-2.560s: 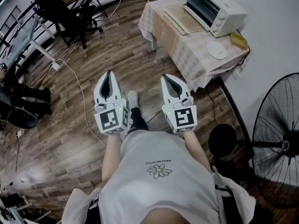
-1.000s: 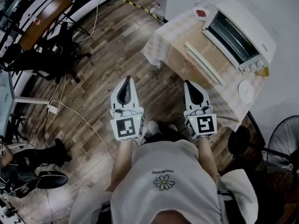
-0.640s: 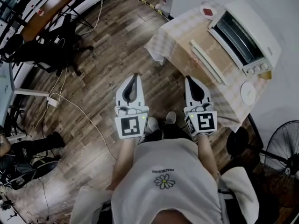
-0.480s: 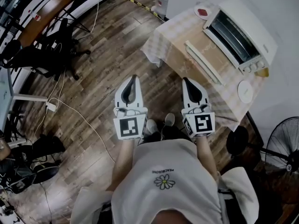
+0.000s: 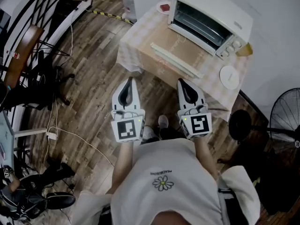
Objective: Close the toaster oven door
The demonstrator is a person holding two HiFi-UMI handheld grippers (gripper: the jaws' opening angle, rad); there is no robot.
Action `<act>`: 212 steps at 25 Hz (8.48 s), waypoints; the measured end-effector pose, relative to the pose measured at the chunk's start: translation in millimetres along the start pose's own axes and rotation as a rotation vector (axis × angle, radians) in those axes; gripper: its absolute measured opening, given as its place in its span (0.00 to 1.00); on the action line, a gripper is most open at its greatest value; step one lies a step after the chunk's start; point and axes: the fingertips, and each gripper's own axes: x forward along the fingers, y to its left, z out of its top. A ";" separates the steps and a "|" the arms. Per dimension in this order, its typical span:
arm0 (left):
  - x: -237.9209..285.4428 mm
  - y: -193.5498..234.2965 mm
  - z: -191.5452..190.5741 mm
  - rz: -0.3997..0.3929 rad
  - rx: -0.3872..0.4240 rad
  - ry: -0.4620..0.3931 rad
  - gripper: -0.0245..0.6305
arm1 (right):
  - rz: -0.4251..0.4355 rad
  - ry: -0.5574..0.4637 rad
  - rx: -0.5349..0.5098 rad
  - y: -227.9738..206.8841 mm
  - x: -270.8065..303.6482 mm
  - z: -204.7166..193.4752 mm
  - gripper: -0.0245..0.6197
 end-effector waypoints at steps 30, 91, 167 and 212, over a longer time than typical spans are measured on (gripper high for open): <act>176.7 -148.2 -7.3 -0.488 0.096 -0.045 0.06 | -0.488 0.009 -0.031 -148.1 -18.8 -19.7 0.05; 199.7 -24.9 -199.3 -0.353 -1.146 0.556 0.40 | -0.586 0.118 0.024 -43.9 39.6 -34.1 0.05; 240.4 -57.0 -273.7 -0.245 -1.330 0.728 0.19 | -0.599 0.200 -0.015 -43.2 26.2 -41.7 0.05; 282.7 -70.4 -160.6 -0.493 -1.386 0.478 0.22 | -0.552 0.074 -0.035 -58.5 35.2 -11.2 0.05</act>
